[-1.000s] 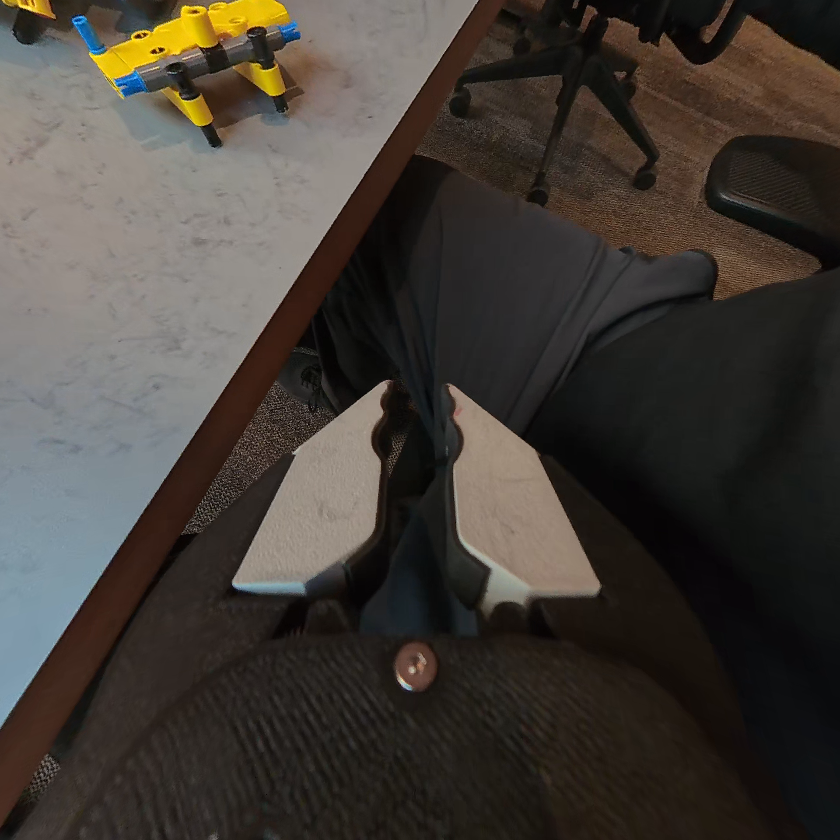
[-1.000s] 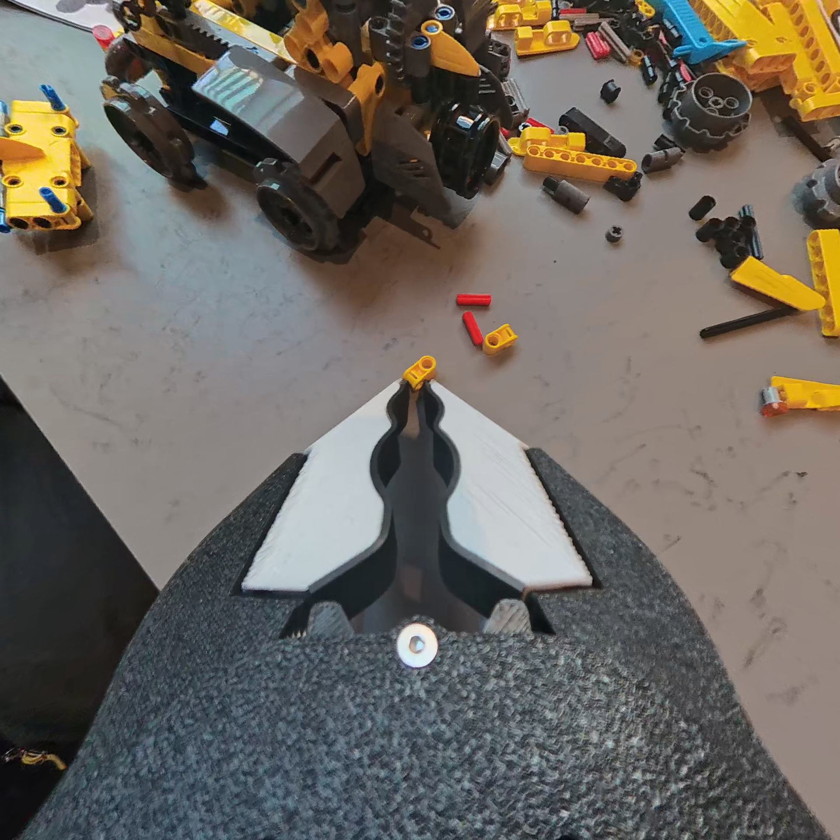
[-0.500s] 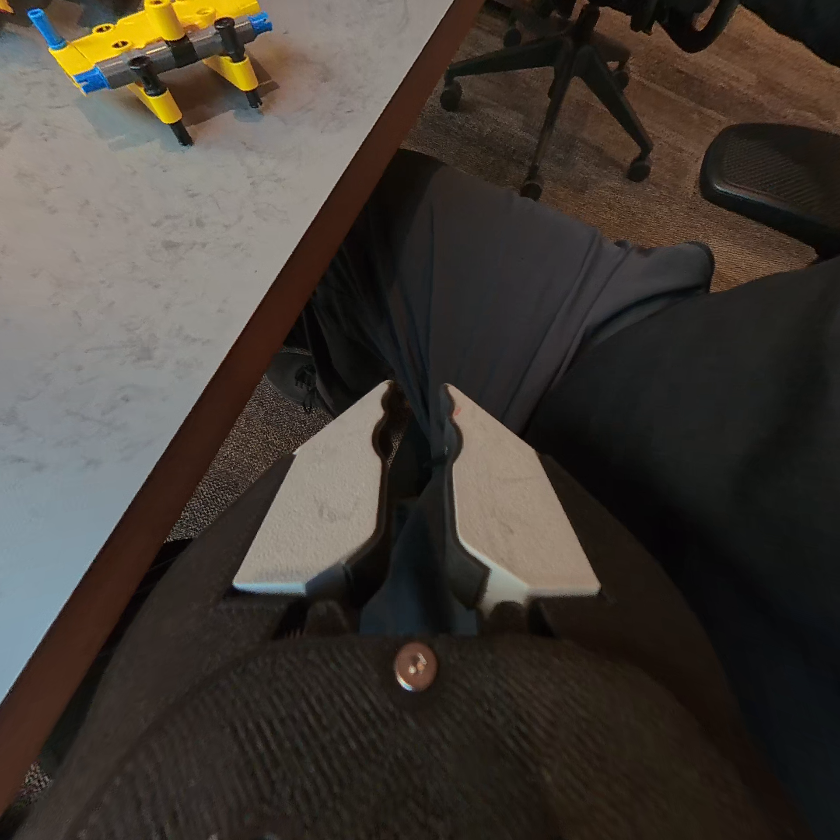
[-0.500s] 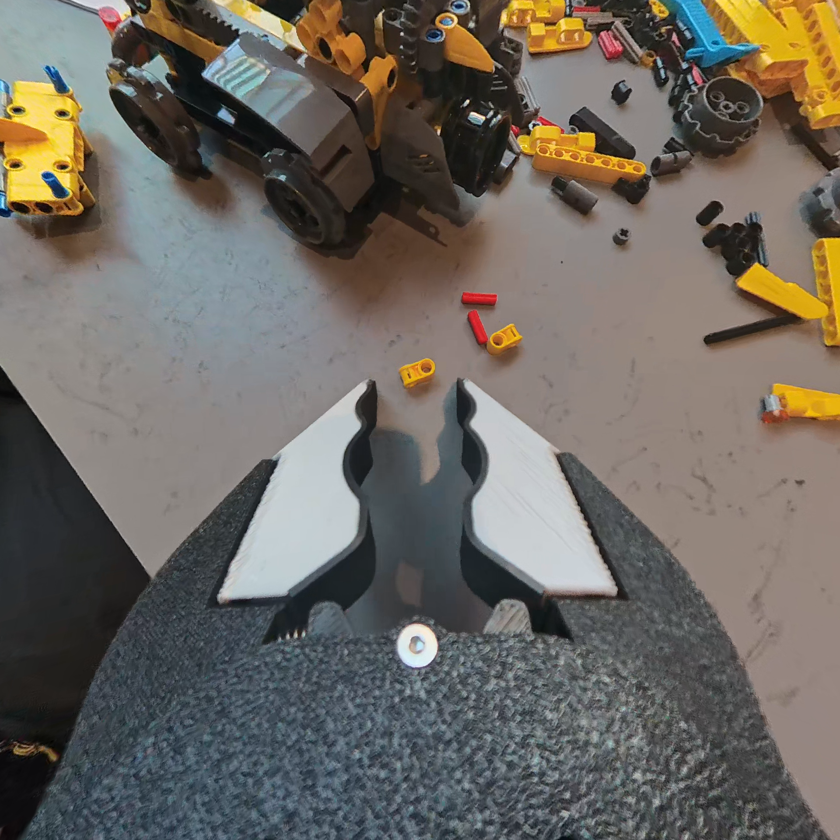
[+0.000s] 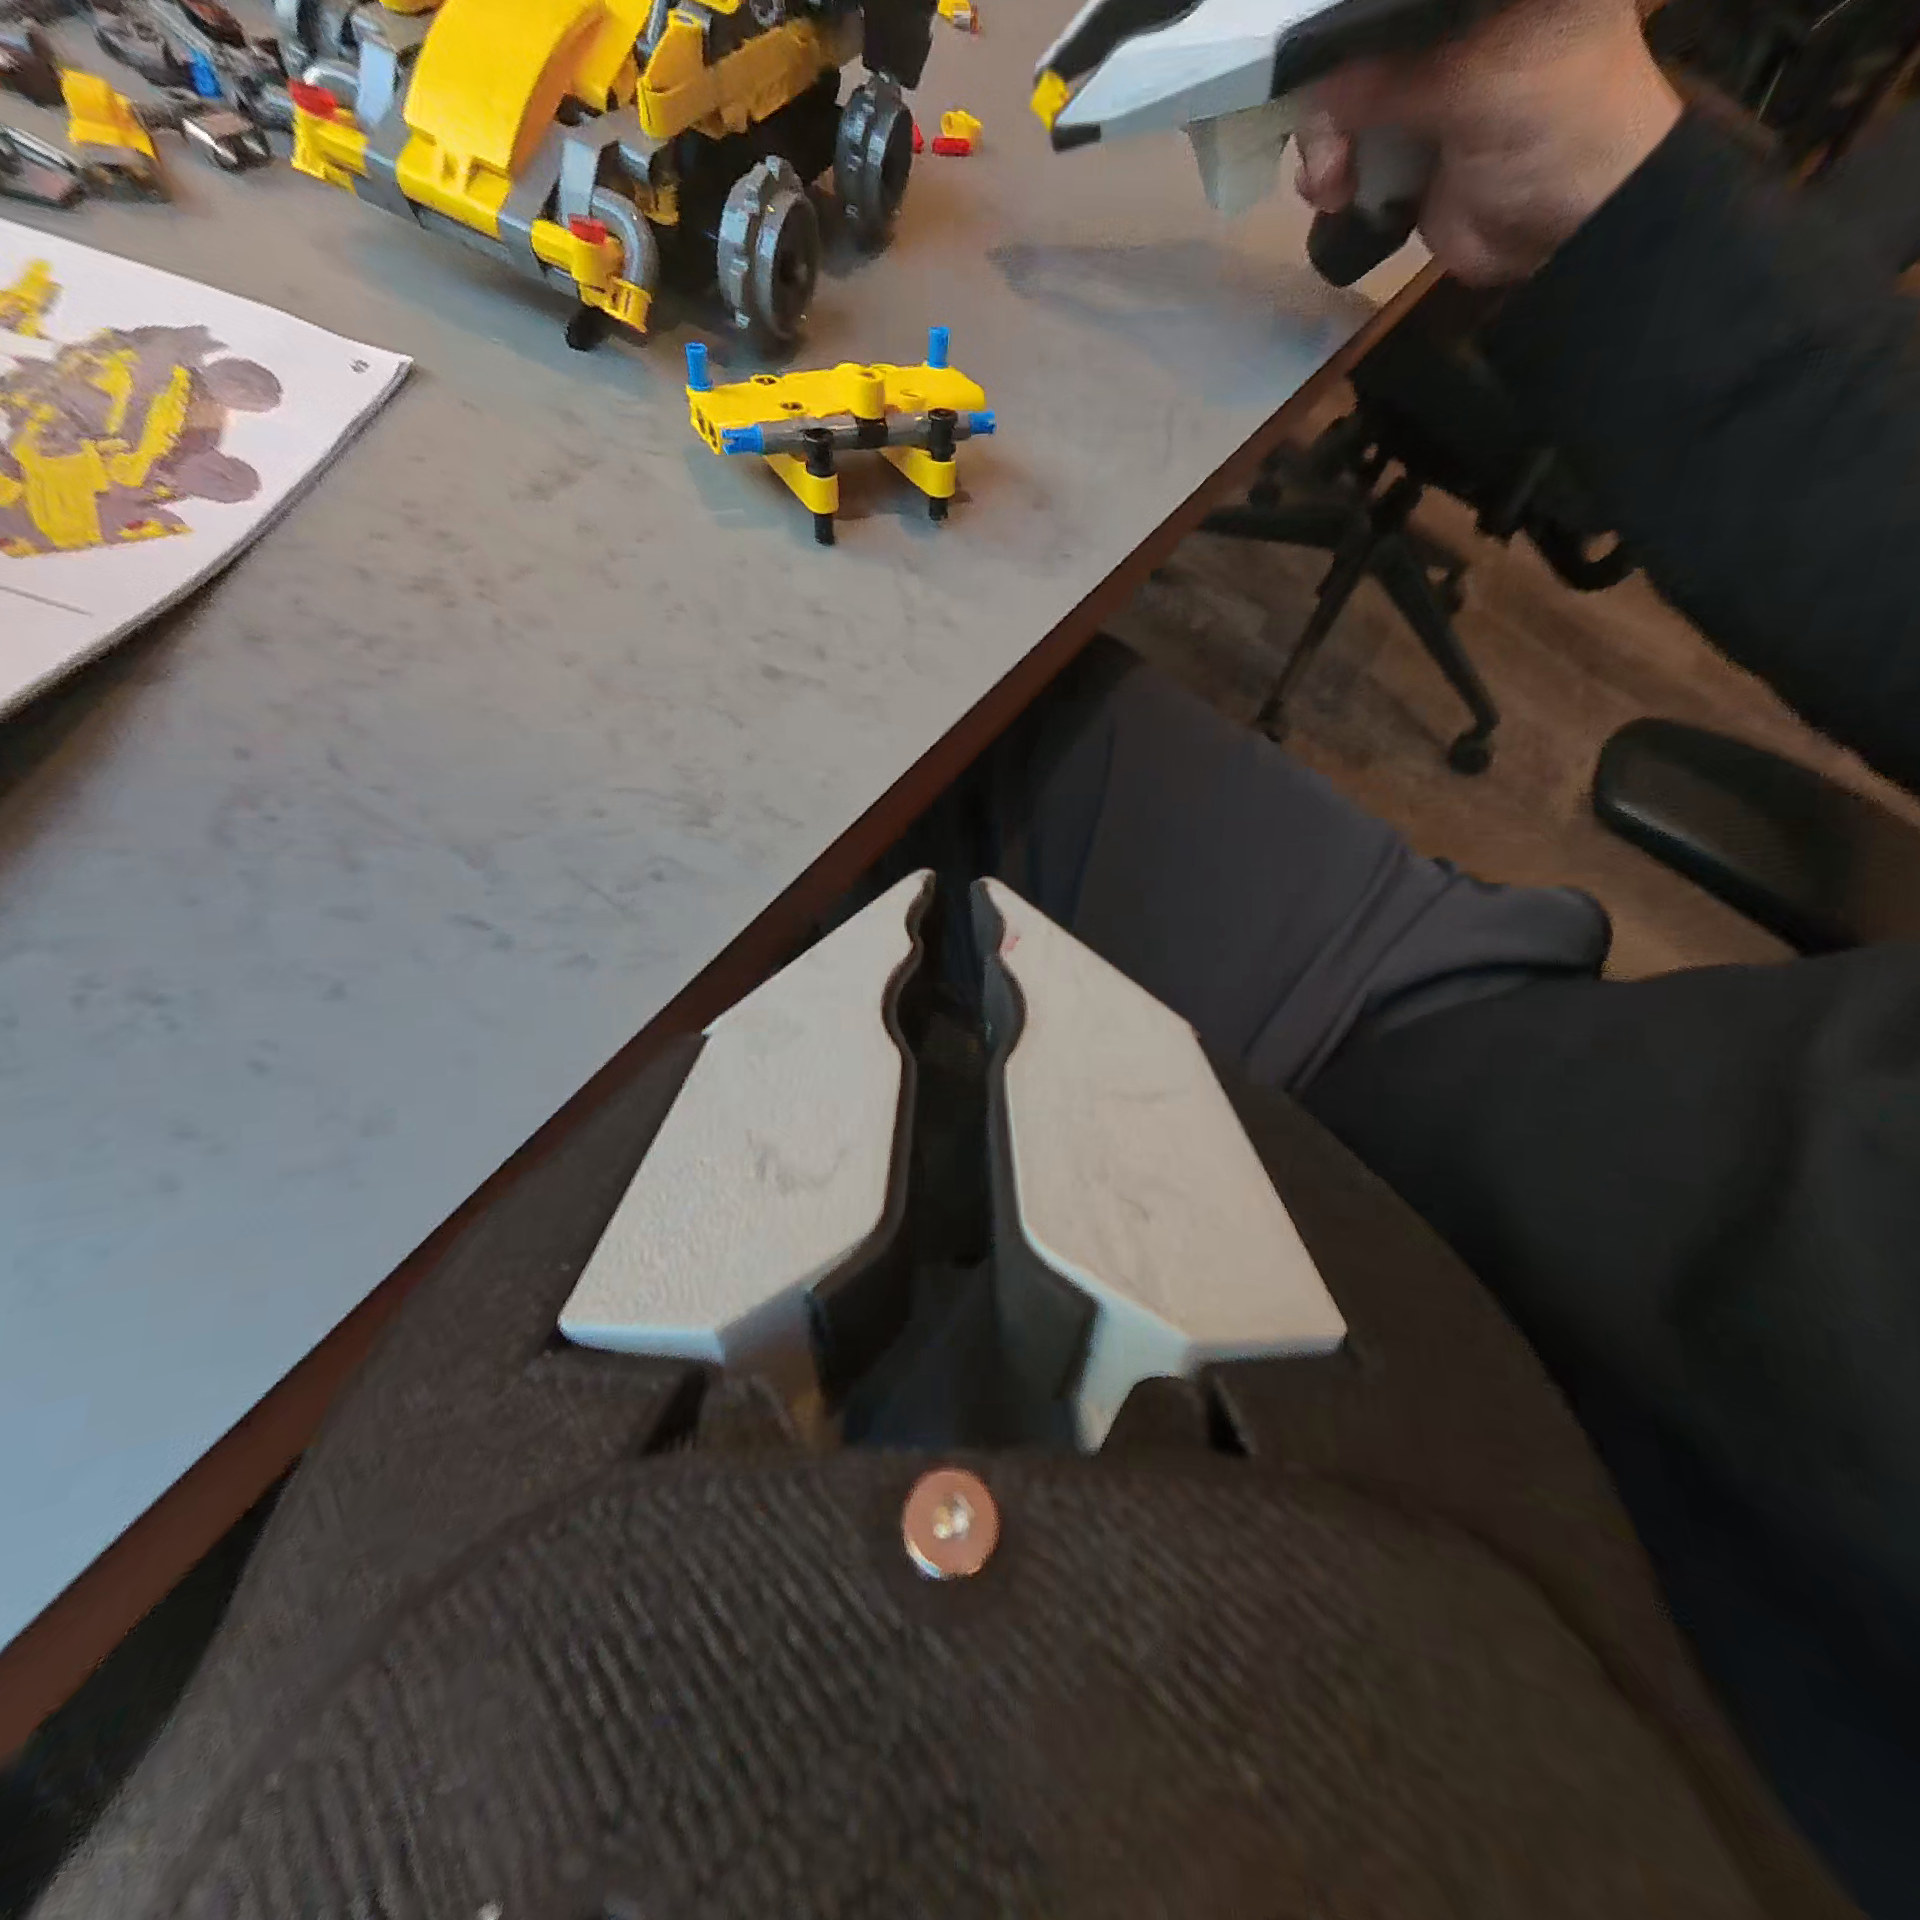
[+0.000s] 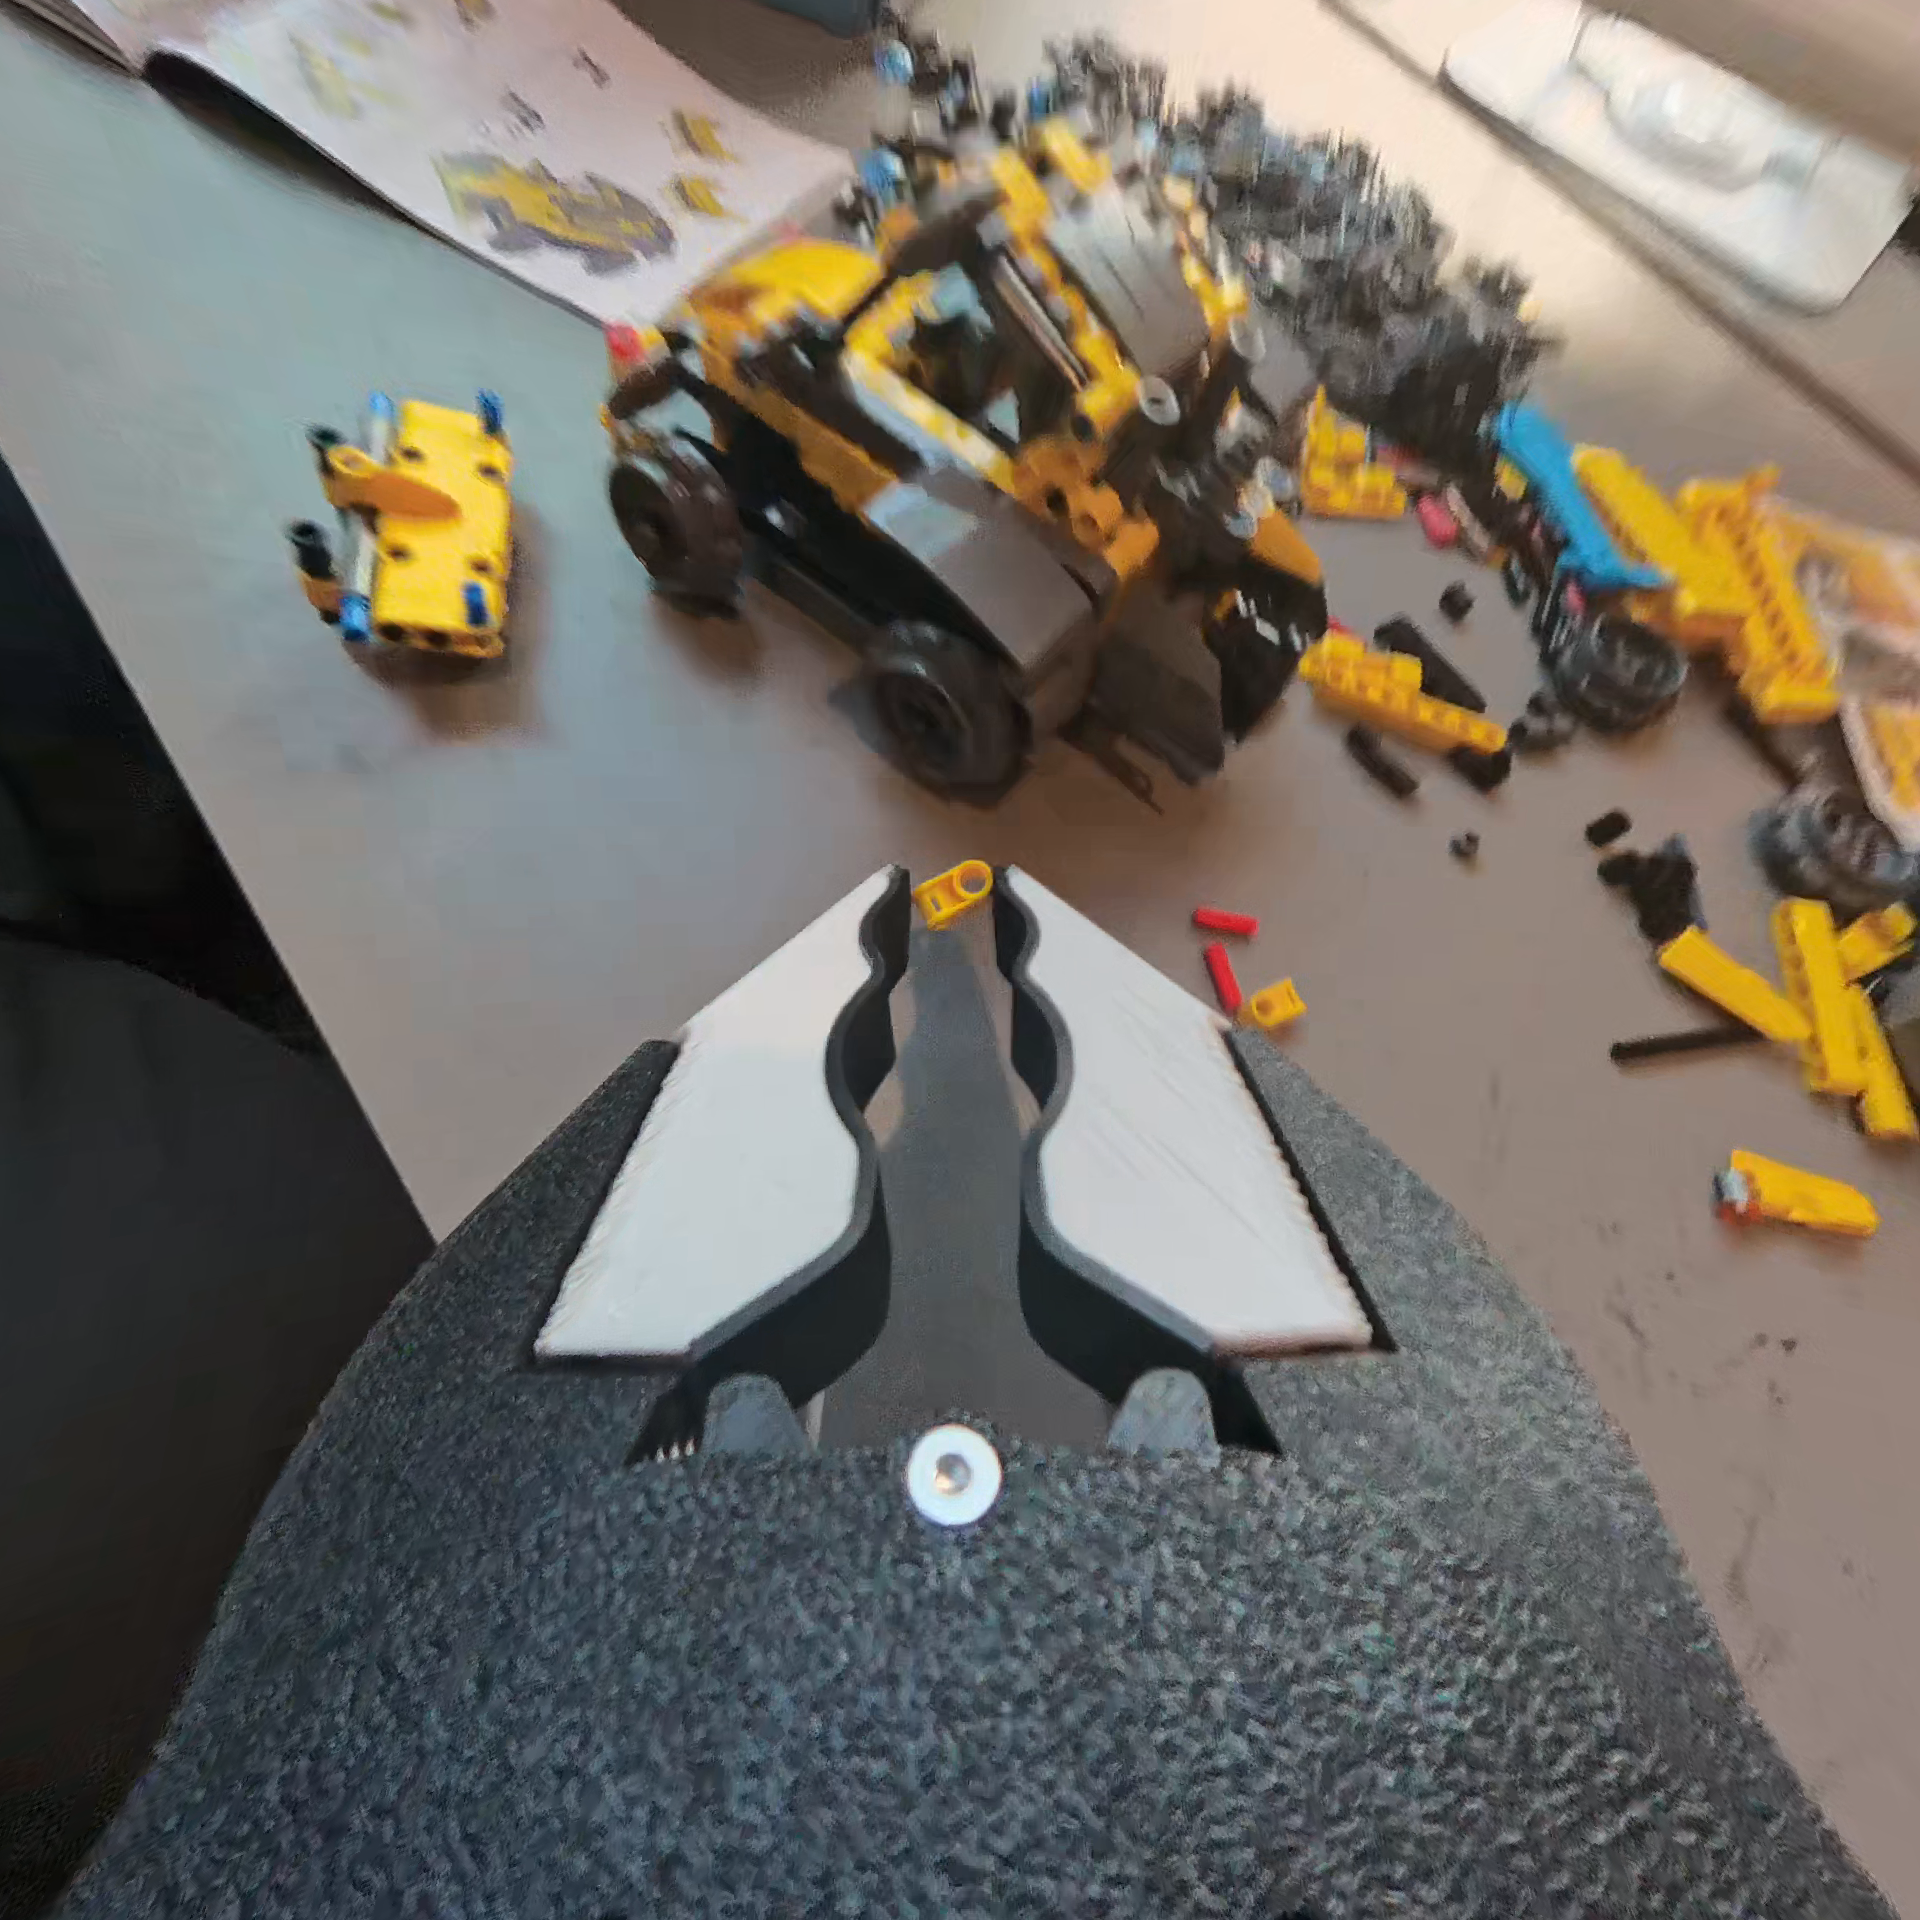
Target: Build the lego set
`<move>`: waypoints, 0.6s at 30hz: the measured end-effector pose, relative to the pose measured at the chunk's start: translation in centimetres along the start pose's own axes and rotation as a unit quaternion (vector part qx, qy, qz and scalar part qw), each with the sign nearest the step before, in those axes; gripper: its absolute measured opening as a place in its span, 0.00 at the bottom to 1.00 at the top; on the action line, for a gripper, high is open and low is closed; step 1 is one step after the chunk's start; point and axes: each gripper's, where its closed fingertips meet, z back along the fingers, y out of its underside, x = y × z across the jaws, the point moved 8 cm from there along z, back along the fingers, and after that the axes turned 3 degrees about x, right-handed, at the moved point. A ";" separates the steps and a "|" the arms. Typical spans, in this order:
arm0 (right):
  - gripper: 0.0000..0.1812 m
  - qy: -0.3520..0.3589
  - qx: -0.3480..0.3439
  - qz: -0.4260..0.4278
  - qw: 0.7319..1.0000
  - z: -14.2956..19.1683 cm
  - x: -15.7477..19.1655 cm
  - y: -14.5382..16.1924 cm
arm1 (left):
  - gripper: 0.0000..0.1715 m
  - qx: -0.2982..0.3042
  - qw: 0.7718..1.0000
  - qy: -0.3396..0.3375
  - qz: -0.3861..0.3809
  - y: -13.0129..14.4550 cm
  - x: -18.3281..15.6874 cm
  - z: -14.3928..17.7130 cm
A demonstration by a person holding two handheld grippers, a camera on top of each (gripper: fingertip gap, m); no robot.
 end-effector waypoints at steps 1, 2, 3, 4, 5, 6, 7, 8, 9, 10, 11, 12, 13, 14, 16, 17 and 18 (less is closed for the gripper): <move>0.09 0.008 -0.023 0.018 1.000 0.2 1.0 -0.7 | 0.02 0.000 1.000 0.012 0.012 0.1 0.1 -0.1; 0.09 0.008 -0.044 0.034 0.998 0.4 2.1 -1.2 | 0.03 0.004 0.999 0.023 0.025 0.2 0.2 -0.2; 0.09 0.007 -0.059 0.045 0.997 0.6 3.1 -1.6 | 0.03 0.007 0.999 0.032 0.036 0.3 0.3 -0.3; 0.08 0.006 -0.074 0.046 0.996 0.7 3.8 -1.9 | 0.04 0.008 0.998 0.038 0.045 0.4 0.3 -0.4; 0.08 -0.002 -0.087 0.044 0.995 0.7 4.6 -2.2 | 0.04 0.008 0.998 0.041 0.050 0.5 0.3 -0.5; 0.08 -0.011 -0.098 0.043 0.994 0.8 5.4 -2.4 | 0.04 0.006 0.998 0.042 0.051 0.5 0.3 -0.5; 0.08 -0.012 -0.109 0.045 0.993 0.9 6.1 -2.7 | 0.05 0.004 0.998 0.039 0.049 0.4 0.3 -0.5; 0.08 -0.011 -0.122 0.048 0.991 1.1 6.8 -3.1 | 0.05 0.002 0.998 0.036 0.047 0.3 0.2 -0.5; 0.08 -0.012 -0.134 0.051 0.990 1.2 7.5 -3.5 | 0.06 -0.001 0.998 0.032 0.045 0.2 0.1 -0.4; 0.08 -0.007 -0.145 0.054 0.988 1.4 8.1 -3.9 | 0.06 -0.004 0.999 0.030 0.043 0.0 0.0 -0.4; 0.08 -0.001 -0.154 0.060 0.986 1.5 8.7 -4.3 | 0.05 -0.012 0.999 0.032 0.042 -0.2 -0.2 -0.3; 0.08 0.006 -0.160 0.068 0.985 1.5 9.2 -4.6 | 0.00 -0.024 0.998 0.042 0.039 -0.5 -0.5 -0.2; 0.08 0.011 -0.166 0.073 0.983 1.5 9.7 -4.9 | 0.00 -0.042 0.997 0.056 0.035 -0.9 -0.8 0.1; 0.08 0.011 -0.165 0.079 0.983 1.3 10.1 -5.1 | 0.00 -0.063 0.996 0.062 0.031 -1.3 -1.0 0.5; 0.08 0.016 -0.159 0.080 0.984 0.8 10.3 -5.1 | 0.02 -0.101 0.993 0.063 0.028 -2.0 -1.0 1.2; 0.08 0.022 -0.162 0.076 0.984 0.6 10.3 -5.1 | 0.07 -0.111 0.991 0.065 0.031 -2.2 -0.9 1.5; 0.08 0.017 -0.171 0.068 0.983 0.5 10.4 -5.2 | 0.10 -0.115 0.990 0.070 0.036 -2.3 -0.8 1.5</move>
